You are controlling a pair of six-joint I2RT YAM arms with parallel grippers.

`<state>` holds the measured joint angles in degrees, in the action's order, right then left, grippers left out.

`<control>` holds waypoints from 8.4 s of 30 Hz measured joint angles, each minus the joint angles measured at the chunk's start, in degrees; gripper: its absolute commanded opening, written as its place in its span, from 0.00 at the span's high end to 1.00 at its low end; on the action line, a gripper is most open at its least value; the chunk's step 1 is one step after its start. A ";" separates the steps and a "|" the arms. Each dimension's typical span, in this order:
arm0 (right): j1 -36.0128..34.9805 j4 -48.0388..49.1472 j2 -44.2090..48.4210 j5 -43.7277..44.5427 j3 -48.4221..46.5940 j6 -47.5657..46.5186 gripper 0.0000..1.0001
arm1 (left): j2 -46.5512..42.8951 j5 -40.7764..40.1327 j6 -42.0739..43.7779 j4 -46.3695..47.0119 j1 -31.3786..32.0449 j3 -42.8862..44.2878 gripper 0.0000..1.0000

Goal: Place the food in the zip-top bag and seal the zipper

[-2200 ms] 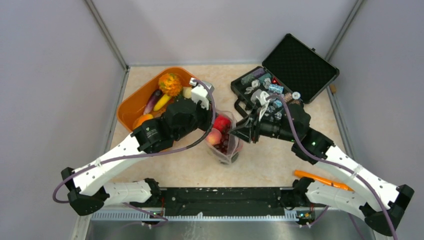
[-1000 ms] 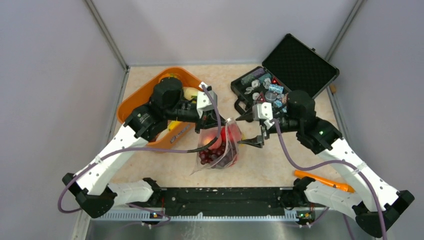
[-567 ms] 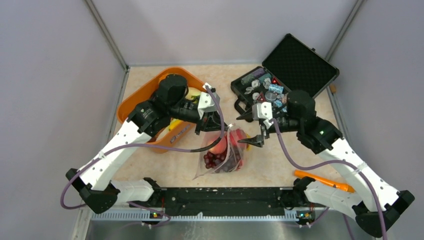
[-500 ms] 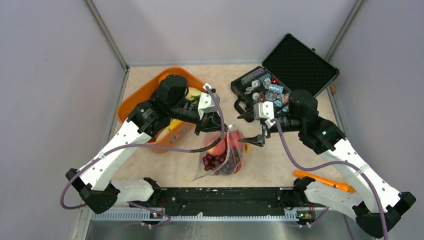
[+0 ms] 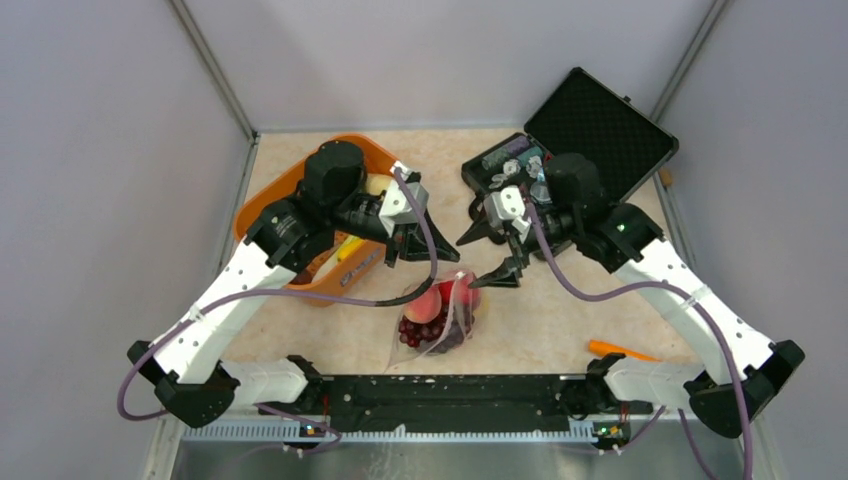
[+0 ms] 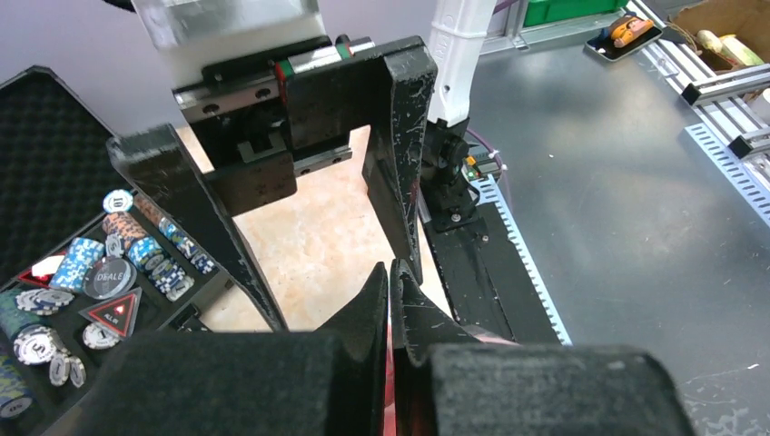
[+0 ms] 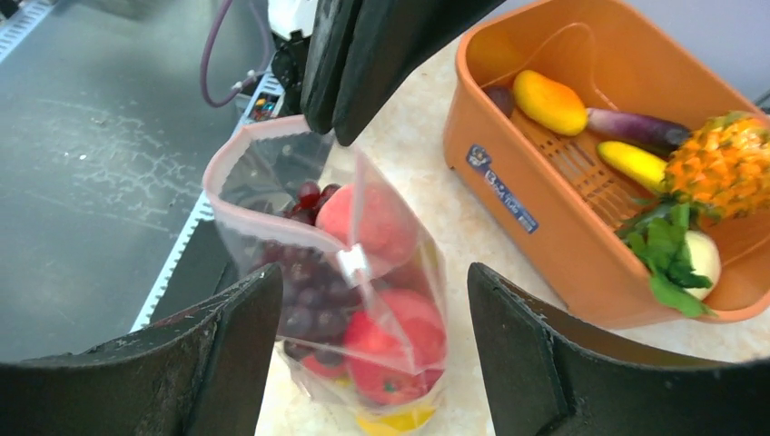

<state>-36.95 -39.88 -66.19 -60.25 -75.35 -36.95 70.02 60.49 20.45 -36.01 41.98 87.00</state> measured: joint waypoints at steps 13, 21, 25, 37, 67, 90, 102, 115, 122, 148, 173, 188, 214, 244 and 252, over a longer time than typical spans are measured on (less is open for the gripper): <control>0.00 12.37 0.55 0.35 15.28 6.88 0.23 | -5.77 -11.50 -4.24 2.93 -0.57 -6.49 0.49; 0.00 22.03 -11.85 6.10 10.47 13.09 0.22 | -14.43 -28.57 -10.19 3.58 -2.60 -12.46 0.04; 0.00 25.27 -16.48 8.22 9.03 17.59 0.22 | -21.55 -41.51 -14.97 3.87 -4.09 -19.93 0.01; 0.00 34.51 -14.99 9.42 14.56 27.54 0.21 | -21.86 -56.92 -28.76 -0.92 -19.08 -26.77 0.01; 0.00 35.34 -8.92 13.03 18.78 33.77 0.20 | -6.64 -8.72 -32.15 7.74 -45.77 -37.59 0.54; 0.00 39.98 -8.48 17.53 20.57 37.48 0.20 | -6.97 -7.96 -32.52 7.43 -42.38 -35.85 1.00; 0.00 47.89 -0.66 22.01 26.62 35.43 0.19 | -11.39 -13.73 -28.24 2.36 -23.39 -23.87 1.00; 3.04 36.61 2.34 9.64 19.93 26.62 0.26 | -8.24 -21.29 -17.09 -7.80 -10.47 -14.78 1.00; 3.13 36.68 -1.95 5.01 19.58 31.54 0.39 | -8.24 -24.76 -13.51 -8.83 -5.77 -13.60 1.00; 3.13 45.86 -1.84 1.90 23.58 40.24 0.96 | -8.90 -33.18 -8.28 -7.72 -1.75 -13.40 1.00; 3.13 51.63 -0.50 4.90 26.21 44.04 1.00 | -9.40 -25.27 -13.14 4.31 -1.64 -14.34 0.27; 2.82 51.84 -0.50 6.12 26.23 44.19 1.00 | 2.95 -20.79 -13.05 6.75 -1.42 -10.25 0.61; 2.38 51.25 -0.17 7.87 26.25 44.30 0.68 | 2.99 -21.75 -6.86 1.29 -1.38 -7.32 1.00; 0.35 54.03 1.42 12.72 28.11 42.16 1.00 | 4.09 -22.71 -6.54 -1.68 -0.94 -5.66 1.00; -6.45 57.29 5.05 27.63 31.26 42.58 1.00 | 1.11 -25.77 -6.36 -2.34 -0.61 -6.62 1.00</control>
<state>-43.40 17.41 -61.14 -32.62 -44.10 5.63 71.13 34.72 14.09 -38.35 41.36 80.38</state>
